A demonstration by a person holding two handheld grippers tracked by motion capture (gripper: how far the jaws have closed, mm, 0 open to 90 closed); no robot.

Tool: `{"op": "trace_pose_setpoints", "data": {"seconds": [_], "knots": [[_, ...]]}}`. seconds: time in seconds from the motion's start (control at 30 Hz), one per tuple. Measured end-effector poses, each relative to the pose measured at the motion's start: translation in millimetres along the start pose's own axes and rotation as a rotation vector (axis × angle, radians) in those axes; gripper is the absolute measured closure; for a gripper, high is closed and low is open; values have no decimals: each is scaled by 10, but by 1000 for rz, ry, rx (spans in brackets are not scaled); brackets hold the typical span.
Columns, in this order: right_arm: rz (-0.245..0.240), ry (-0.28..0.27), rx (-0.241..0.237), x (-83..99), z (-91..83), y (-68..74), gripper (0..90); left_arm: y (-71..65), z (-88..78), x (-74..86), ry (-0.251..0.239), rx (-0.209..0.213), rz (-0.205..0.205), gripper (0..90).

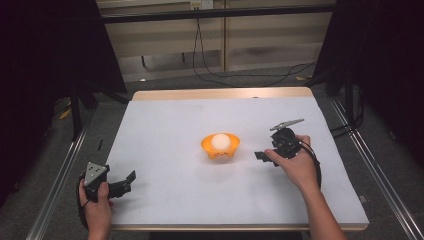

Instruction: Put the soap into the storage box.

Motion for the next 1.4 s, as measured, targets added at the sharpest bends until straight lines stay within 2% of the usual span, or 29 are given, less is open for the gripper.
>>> {"op": "trace_pose_setpoints", "data": {"seconds": [0.37,0.63,0.8,1.07,1.4], "knots": [[-2,-18,4,136,-63,-113,138,-3,1,2,3,2,1,1],[3,-36,-2,234,-118,-179,83,-3,3,2,3,1,1,1],[16,-57,14,307,-193,-302,51,-3,4,2,4,3,3,1],[22,-79,25,422,-281,-440,42,-2,5,3,5,1,3,1],[51,-95,52,577,-377,-618,39,-3,3,2,3,0,3,1]]}}
Point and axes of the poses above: each handheld gripper's, and its own axes: z roughly forward along the jaws, x roughly out of its underside, y roughly to its left, the point moved 10 cm from there along z, roughly forward along the jaws, and after that the axes turned 8 degrees about z, right-handed, at the moved point
